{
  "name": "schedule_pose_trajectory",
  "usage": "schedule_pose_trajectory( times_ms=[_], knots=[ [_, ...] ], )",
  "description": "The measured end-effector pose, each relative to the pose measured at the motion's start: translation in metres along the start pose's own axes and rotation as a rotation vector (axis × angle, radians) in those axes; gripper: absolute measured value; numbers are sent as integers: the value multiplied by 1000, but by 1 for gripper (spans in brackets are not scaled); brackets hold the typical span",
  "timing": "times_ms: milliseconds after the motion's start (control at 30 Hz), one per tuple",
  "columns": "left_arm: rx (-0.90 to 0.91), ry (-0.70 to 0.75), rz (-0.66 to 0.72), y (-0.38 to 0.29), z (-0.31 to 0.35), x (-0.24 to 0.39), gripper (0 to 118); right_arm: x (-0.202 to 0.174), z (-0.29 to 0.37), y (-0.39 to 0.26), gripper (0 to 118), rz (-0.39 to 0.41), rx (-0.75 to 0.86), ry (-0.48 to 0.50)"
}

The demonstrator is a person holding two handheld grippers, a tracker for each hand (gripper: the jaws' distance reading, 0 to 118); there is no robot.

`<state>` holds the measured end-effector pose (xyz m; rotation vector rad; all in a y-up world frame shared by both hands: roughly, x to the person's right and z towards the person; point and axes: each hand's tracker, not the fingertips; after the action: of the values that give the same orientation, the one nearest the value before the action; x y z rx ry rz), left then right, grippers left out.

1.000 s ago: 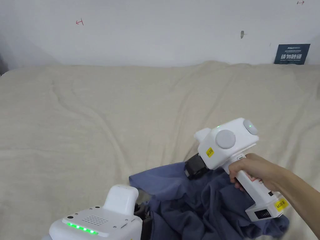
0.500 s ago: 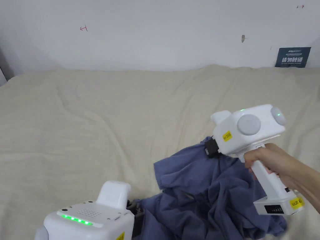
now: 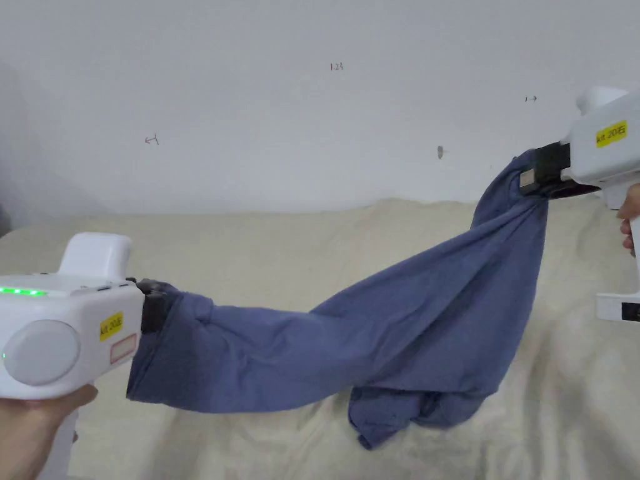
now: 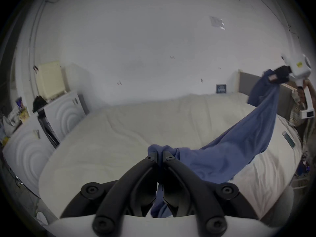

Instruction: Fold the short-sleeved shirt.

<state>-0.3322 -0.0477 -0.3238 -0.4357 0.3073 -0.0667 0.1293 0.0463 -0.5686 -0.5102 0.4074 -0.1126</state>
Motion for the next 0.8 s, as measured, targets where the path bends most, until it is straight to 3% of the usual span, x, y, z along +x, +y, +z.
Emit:
schedule_pose_trajectory(
  times_ms=[167, 233, 333, 400, 500, 567, 733, 767, 800],
  knots=[
    [96, 59, 27, 59, 8, -25, 4, 27, 42, 40, 3, -89, 81, -28],
    [131, 81, 16, 79, 10, -30, 4, 14, 63, 43, 3, -115, 120, -81],
    [187, 18, 57, 115, 15, -36, 4, 30, 57, 82, 3, -132, 118, -122],
    [217, -19, 77, 132, 11, -37, 4, 29, 61, 98, 3, -137, 144, -139],
    [194, 63, 4, 157, -3, -39, 4, 38, 57, 125, 3, -139, 156, -141],
    [192, 72, 26, 171, -15, -48, 4, 42, 60, 144, 3, -163, 179, -167],
    [214, 88, 61, 208, -47, -67, 4, 49, 53, 188, 3, -122, 202, -216],
    [219, 88, 53, 217, -55, -68, 4, 55, 51, 203, 3, -222, 275, -252],
    [222, 89, 51, 225, -61, -69, 4, 55, 49, 212, 3, -237, 273, -244]
  ],
)
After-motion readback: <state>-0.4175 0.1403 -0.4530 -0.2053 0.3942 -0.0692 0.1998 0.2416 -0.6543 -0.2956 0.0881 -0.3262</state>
